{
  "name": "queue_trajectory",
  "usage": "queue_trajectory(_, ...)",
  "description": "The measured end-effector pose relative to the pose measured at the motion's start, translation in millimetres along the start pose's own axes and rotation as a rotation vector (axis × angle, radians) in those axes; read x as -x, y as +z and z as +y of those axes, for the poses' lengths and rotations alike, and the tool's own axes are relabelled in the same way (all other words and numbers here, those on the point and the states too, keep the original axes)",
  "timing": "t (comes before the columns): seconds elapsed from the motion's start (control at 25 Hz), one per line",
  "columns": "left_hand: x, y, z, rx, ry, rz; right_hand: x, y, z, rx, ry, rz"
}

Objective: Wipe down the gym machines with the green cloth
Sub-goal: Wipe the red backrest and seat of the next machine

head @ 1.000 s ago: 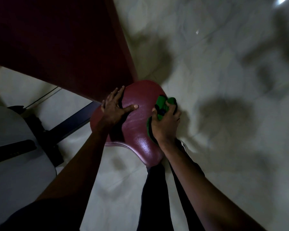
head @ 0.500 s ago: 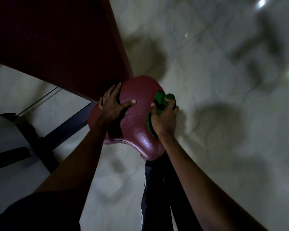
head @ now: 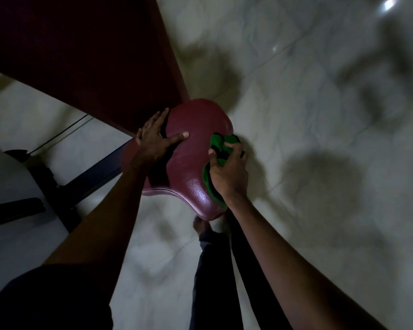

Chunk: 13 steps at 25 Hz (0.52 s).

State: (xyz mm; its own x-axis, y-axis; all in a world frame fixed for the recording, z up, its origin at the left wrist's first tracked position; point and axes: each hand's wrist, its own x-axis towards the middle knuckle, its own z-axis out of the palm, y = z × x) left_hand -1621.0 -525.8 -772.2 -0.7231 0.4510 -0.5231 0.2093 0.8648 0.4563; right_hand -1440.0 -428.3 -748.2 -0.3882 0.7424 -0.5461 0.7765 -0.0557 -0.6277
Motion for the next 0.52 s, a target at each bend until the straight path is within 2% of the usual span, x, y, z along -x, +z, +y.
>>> queue_trajectory(0.12,3,0,0,0.023,0.01,0.014,30,-7,14,0.068,-0.101,-0.064)
queue_trajectory(0.24,10,3,2,0.065,0.032,0.057,40,-6,21,0.176,-0.249,-0.048)
queue_trajectory(0.4,39,14,-16,0.094,0.083,0.217,40,-6,20,0.142,-0.234,-0.07)
queue_trajectory(0.52,69,26,-45,0.152,0.035,0.301,77,-11,37,0.356,-0.432,-0.036)
